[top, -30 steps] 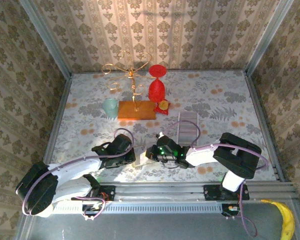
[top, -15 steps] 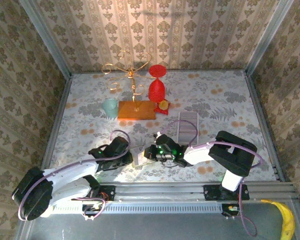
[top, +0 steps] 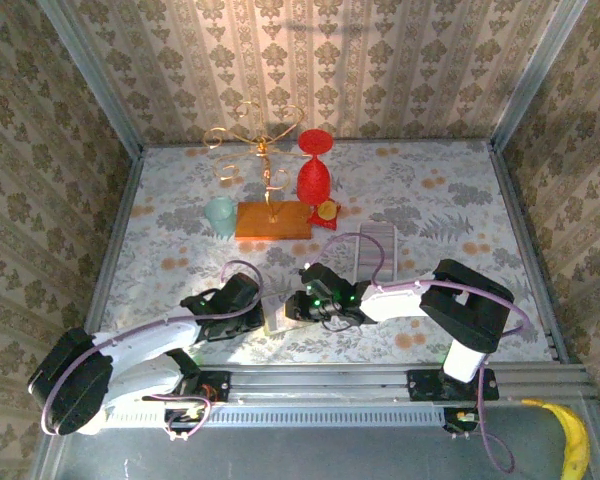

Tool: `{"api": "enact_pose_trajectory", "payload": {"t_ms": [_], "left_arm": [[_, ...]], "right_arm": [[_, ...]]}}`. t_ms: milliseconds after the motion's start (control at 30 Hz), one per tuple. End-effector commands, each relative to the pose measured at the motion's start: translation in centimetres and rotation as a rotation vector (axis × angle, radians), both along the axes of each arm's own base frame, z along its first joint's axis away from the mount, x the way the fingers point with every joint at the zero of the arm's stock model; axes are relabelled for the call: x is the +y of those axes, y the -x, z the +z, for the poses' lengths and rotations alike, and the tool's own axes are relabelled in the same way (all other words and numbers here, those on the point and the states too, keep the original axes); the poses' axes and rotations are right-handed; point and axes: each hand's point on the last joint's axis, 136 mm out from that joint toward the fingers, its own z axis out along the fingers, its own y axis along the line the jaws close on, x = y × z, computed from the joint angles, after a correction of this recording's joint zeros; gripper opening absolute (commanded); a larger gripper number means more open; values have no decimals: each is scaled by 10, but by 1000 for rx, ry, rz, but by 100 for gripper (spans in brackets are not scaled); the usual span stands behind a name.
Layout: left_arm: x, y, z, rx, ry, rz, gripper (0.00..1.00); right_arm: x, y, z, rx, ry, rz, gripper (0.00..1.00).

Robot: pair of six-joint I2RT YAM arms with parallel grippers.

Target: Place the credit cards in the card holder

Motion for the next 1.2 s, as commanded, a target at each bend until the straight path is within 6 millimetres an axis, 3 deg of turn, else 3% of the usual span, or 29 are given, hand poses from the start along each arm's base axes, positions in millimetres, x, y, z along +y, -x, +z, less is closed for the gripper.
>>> {"api": "enact_pose_trajectory", "payload": {"t_ms": [0,300,567,733,1167], "left_arm": [[-12,-3,0,0,34,-20,1],[-16,-6,-2,4,31,-35,0],[-17,-5,-4,10,28,-44,0],[-19,-5,-3,9,34,-52,0],[-25,-7,-1,11,44,-69,0]], "right_arm": [[1,4,0,-3,32,41,19],[16,5,6,-8,33,88,20],[-11,-1,3,-47,185,56,30],[-13,-1,1,-44,222,73,32],[19,4,9,-36,124,134,27]]}}
